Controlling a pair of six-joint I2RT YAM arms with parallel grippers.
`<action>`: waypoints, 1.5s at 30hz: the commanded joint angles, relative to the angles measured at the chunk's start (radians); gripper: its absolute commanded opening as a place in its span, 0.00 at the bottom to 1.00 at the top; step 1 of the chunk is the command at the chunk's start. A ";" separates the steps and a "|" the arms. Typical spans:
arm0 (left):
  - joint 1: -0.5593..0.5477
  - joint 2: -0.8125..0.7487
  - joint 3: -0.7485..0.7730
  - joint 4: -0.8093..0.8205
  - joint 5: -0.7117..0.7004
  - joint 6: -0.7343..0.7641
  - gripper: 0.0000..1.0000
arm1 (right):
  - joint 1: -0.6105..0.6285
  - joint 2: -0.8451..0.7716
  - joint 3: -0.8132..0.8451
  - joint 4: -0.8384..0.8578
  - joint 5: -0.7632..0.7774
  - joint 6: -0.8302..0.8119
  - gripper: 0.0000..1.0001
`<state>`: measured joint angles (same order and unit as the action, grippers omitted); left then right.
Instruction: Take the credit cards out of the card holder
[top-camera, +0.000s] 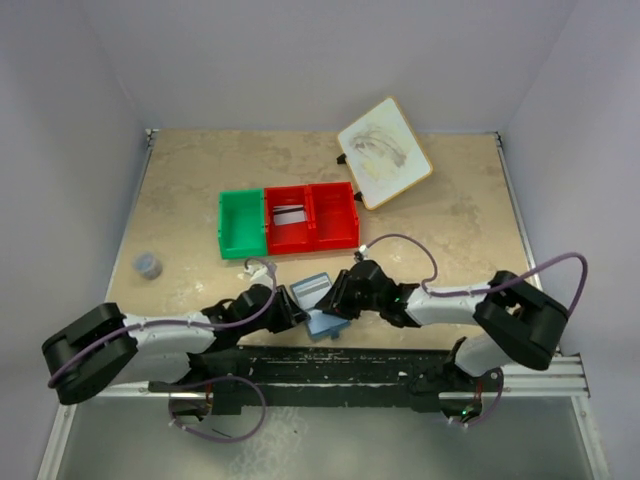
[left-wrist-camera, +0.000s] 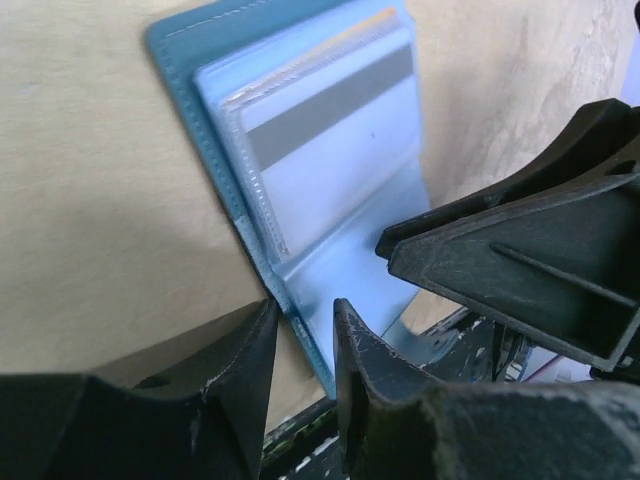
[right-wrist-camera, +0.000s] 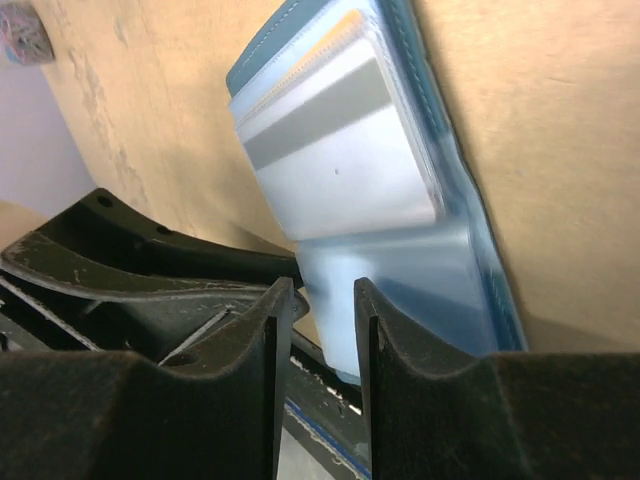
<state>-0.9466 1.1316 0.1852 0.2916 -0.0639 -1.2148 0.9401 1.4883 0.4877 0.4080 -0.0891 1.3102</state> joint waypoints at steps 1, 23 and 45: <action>-0.064 0.127 0.062 0.133 -0.022 -0.013 0.27 | -0.009 -0.111 -0.039 -0.135 0.125 0.072 0.36; 0.023 0.164 0.428 -0.345 -0.238 0.411 0.35 | -0.129 -0.141 -0.052 -0.003 0.039 -0.035 0.36; 0.043 0.309 0.335 -0.255 -0.093 0.393 0.22 | -0.142 0.083 -0.184 0.441 -0.043 0.046 0.25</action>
<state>-0.8967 1.4399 0.5724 0.0563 -0.2272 -0.7830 0.8036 1.5654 0.3374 0.7498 -0.1242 1.3552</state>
